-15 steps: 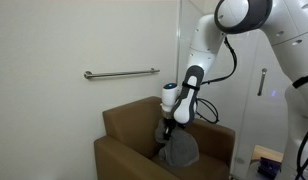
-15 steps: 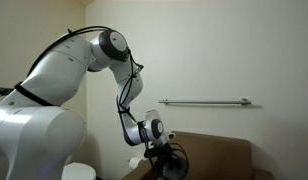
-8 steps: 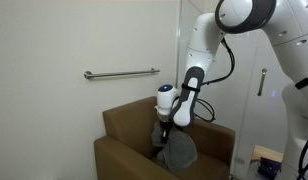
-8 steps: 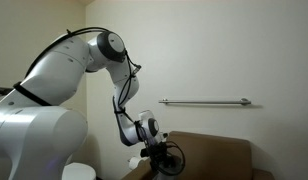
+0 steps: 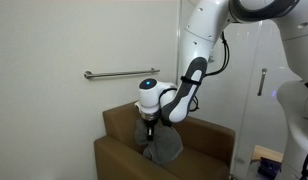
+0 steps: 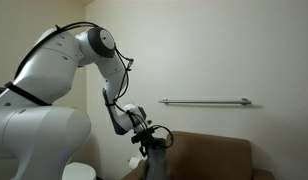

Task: Put the grey towel on the armrest

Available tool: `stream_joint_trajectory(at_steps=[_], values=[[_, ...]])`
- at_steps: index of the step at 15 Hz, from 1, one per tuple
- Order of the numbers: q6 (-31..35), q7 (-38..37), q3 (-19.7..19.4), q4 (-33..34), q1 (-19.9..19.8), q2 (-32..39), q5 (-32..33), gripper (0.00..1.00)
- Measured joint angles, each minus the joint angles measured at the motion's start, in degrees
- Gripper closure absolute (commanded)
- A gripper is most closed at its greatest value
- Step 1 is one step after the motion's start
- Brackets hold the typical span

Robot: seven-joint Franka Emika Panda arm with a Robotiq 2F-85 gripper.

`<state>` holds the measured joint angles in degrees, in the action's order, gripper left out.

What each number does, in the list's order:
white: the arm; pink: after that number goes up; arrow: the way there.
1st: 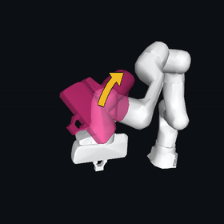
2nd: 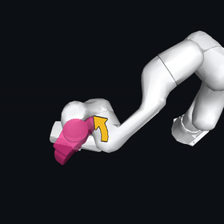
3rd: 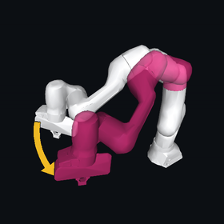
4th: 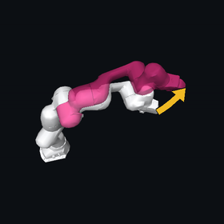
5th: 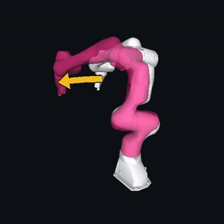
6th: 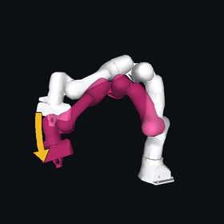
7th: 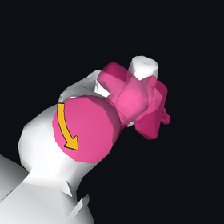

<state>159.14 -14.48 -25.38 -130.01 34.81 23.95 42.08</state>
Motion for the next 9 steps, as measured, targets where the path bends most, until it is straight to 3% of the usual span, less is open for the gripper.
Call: stream_joint_trajectory(at_steps=[4,9], values=[[2.4,1.7,2.6,0.7,-1.1,-3.3,1.7,0.97],[8.9,11.6,8.4,0.7,-6.1,-3.2,-3.9,0.97]])
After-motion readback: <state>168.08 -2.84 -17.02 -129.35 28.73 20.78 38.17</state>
